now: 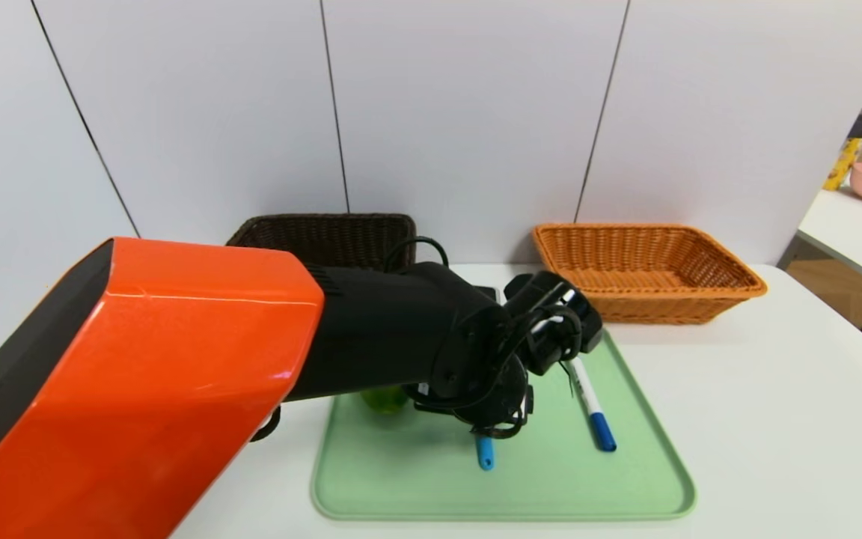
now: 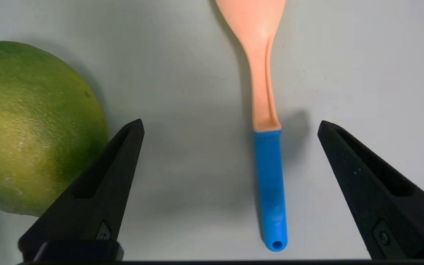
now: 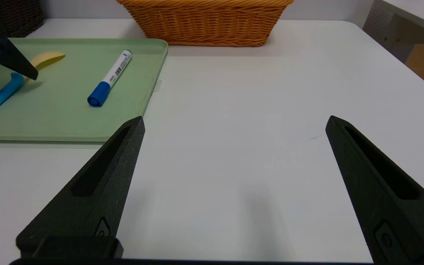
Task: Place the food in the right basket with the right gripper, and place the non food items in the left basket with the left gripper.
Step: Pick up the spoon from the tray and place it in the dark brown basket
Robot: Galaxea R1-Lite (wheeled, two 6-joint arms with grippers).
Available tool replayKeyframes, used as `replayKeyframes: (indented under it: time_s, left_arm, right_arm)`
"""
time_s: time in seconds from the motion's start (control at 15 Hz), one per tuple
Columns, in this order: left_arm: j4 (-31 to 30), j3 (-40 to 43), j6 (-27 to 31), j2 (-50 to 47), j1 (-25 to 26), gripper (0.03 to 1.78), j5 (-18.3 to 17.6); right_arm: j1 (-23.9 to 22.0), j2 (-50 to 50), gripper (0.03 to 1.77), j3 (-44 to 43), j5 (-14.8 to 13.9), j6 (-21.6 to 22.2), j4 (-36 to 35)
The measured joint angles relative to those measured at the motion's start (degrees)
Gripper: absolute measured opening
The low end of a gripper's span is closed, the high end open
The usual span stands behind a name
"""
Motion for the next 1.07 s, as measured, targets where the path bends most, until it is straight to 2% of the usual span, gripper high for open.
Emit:
replayKeyframes:
  time_s: [1.07]
  left_arm:
    - [0.0, -0.4, -0.3, 1.5, -0.2, 1.69, -0.3]
  right_arm:
    - [0.0, 0.0, 1.7, 0.0, 0.0, 0.0, 0.0]
